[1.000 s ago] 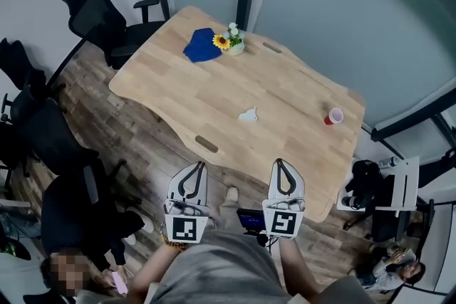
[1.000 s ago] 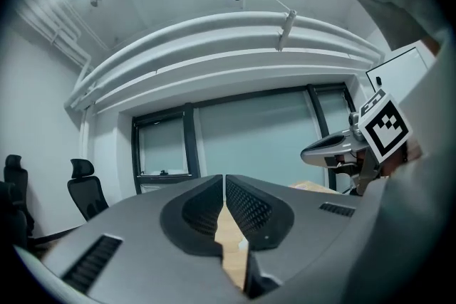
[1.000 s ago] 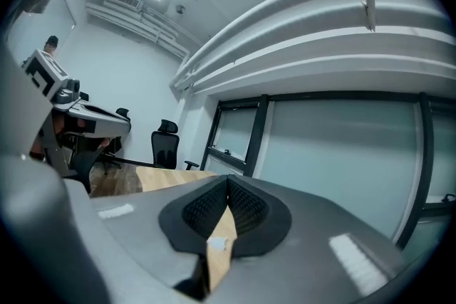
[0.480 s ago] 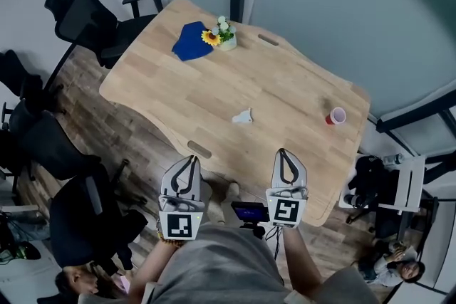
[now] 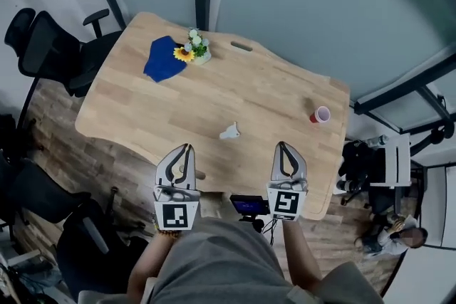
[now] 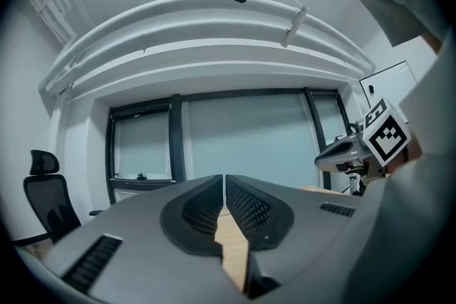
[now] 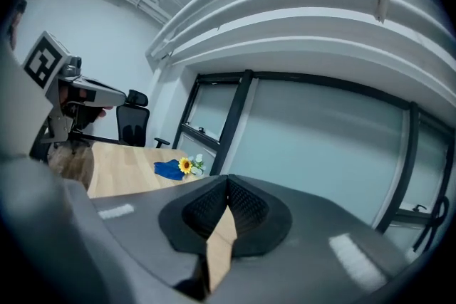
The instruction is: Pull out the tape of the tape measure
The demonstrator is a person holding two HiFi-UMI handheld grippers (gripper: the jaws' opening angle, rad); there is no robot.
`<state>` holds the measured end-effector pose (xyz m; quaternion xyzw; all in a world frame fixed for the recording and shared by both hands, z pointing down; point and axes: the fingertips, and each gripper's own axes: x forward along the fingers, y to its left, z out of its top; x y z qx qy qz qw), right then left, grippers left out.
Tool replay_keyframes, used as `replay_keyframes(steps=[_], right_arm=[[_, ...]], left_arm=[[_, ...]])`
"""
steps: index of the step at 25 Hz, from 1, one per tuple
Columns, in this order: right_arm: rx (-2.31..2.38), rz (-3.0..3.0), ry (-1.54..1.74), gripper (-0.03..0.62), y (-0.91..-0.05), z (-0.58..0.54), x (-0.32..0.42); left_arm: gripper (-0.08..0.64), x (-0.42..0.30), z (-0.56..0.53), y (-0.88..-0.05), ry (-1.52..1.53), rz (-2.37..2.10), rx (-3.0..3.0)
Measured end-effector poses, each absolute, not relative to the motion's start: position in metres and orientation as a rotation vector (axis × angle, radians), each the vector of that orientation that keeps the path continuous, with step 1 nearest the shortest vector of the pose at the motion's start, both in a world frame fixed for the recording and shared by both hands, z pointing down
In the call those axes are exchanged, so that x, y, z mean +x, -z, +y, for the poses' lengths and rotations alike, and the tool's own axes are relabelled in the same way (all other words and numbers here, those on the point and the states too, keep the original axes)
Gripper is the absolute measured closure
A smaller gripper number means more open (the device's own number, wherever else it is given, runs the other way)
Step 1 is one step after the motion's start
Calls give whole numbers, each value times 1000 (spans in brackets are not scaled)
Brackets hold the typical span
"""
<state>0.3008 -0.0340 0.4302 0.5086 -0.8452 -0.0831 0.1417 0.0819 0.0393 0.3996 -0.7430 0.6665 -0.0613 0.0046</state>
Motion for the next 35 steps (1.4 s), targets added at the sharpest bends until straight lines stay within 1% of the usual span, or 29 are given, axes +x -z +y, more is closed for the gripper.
replay_keyframes(steps=[6,11,17,24,28,35], right_arm=[[1588,-2309,248,580,-413,-59,267],[1689,-2243,179,580,-409,-74,244],[1739,-2191,125,580,-416,-81,224],[1754,-2162,14,580,-445,-90,229],[1660,-2185,34,580,-463,-95,213],[1558,-2168,-102,580,-514,-100,203]], left_arm=[[540,40,-16,-395,132,1897,-2458],[540,17,-44,-397,113,1733,-2540],[540,-3,-65,-412,29,1746,-2662],[540,-3,-76,-412,43,1652,-2665],[540,-13,-84,-411,32,1662,-2649],[540,-24,-90,-418,69,1678,-2648]])
